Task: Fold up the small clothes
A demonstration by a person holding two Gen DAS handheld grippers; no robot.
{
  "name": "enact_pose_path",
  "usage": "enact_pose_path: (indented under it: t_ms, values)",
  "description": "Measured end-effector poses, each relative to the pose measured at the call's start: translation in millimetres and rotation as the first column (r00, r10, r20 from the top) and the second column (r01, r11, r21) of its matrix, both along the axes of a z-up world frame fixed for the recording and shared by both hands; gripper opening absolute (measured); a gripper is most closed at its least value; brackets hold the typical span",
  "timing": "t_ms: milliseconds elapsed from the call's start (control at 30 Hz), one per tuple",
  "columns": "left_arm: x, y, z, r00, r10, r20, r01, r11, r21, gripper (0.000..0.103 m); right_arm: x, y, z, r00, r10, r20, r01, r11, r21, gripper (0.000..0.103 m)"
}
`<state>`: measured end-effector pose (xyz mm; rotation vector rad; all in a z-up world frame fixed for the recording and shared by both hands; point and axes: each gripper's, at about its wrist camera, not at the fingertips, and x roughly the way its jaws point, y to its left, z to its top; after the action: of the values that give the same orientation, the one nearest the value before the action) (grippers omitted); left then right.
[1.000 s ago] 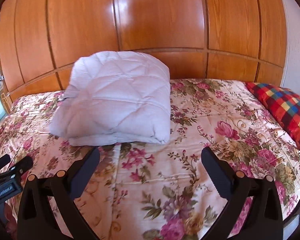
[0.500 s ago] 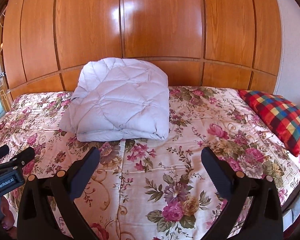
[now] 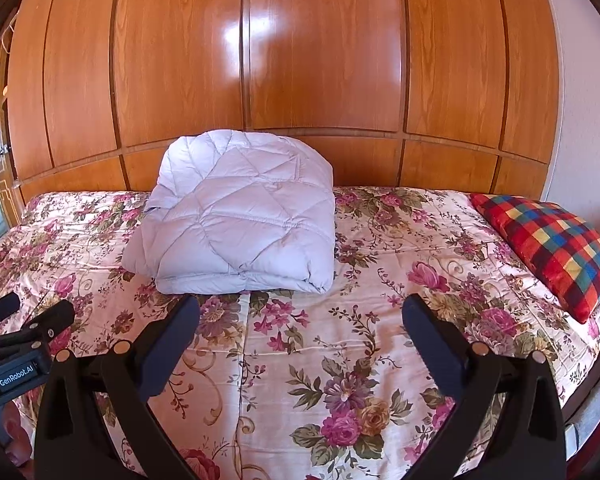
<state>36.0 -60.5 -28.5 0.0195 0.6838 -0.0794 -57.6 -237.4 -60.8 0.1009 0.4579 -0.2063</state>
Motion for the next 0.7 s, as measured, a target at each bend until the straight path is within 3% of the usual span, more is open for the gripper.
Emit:
enact_pose_path:
  t_ms: [700]
  values:
    - [0.7,1.4,0.9,1.0,0.005,0.0,-0.005,1.0,-0.007,0.099,2.4,-2.5,-2.0,1.0,0.006,-0.016,-0.006,1.0,0.02,0.101]
